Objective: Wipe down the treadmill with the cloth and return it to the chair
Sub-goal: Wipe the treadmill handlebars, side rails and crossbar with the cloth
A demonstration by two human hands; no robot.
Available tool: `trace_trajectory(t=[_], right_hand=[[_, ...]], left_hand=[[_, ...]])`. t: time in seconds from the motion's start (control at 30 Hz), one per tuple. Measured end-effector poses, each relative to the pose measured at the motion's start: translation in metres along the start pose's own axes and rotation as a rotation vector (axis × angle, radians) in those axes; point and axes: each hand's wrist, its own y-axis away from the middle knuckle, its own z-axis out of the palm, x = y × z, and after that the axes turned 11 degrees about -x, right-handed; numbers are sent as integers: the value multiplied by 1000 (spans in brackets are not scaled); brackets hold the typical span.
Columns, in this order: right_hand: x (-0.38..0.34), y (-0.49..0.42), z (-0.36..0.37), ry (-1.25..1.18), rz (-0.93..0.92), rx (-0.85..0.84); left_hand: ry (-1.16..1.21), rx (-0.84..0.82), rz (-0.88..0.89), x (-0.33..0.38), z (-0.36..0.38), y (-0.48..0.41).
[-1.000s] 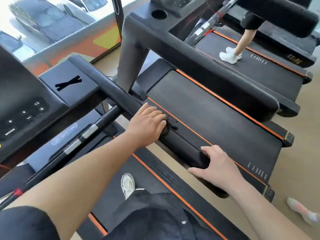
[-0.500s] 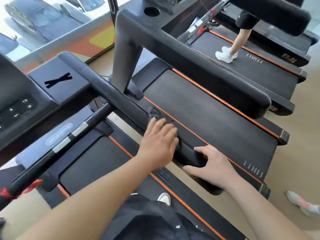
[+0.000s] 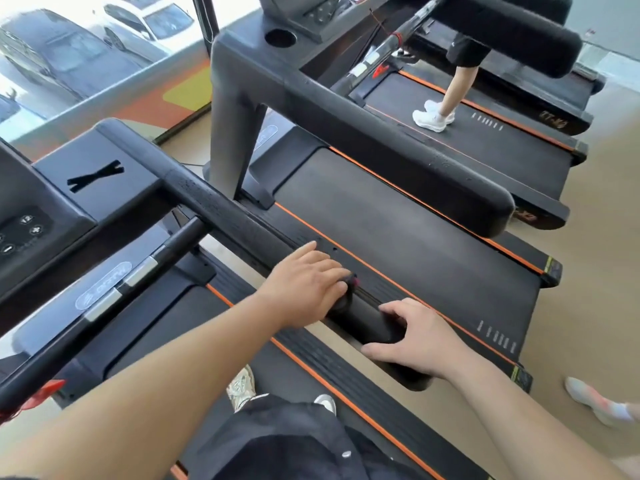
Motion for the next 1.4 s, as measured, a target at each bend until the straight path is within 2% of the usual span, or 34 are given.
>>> trace_trajectory(t=[0.07, 0.13, 0.23, 0.3, 0.37, 0.43, 0.47, 0.53, 0.6, 0.63, 0.7, 0.77, 0.8, 0.9, 0.97, 1.0, 1.1, 1.17, 1.23, 1.33, 1.4], right_hand=[[0, 2, -5, -41, 11, -24], [0, 4, -8, -111, 32, -46], [1, 5, -11, -162, 48, -63], [1, 6, -13, -168, 52, -78], [1, 7, -13, -180, 56, -77], [-2, 9, -13, -184, 57, -73], [-4, 10, -12, -179, 56, -71], [-4, 11, -10, -172, 45, -67], [-1, 12, -10, -177, 32, -67], [1, 12, -9, -177, 28, -66], [7, 14, -7, -146, 27, -57], [12, 16, -2, -102, 40, -32], [14, 17, 1, -89, 49, -14], [18, 20, 4, -79, 67, 23], [21, 22, 3, -56, 80, 27], [23, 24, 3, -29, 89, 32], [27, 32, 6, 19, 113, 20], [29, 34, 7, 2, 104, 16], [29, 34, 5, -5, 92, 19], [32, 34, 0, -23, 83, -7], [37, 35, 0, -78, 76, -13]], left_hand=[[-45, -44, -159, -1, -4, -13], [-80, -47, -186, 19, 1, -16], [5, 12, 30, 34, 12, -2], [-3, -22, 109, 17, 8, -1], [-30, -31, 14, 6, 4, -7], [-63, 3, -140, 19, 2, -9], [-61, 22, -156, 30, 4, -7], [-21, 67, -46, 40, 13, 3], [-5, 66, 81, 22, 12, 11], [-25, 50, 88, 9, 8, 12], [-15, 38, -51, -6, 2, 8], [-23, 60, -234, 10, 1, 5], [-21, 62, -263, 26, 4, 6], [19, 78, -47, 56, 20, 19], [-21, 76, 95, 36, 17, 20], [-33, 54, 92, 25, 12, 16], [-16, 24, -184, 16, 1, 1], [-51, -7, -258, 49, 6, 1], [-14, 13, -103, 81, 20, 10], [6, 23, 134, 66, 20, 11], [-15, -27, 85, 48, 11, -2]])
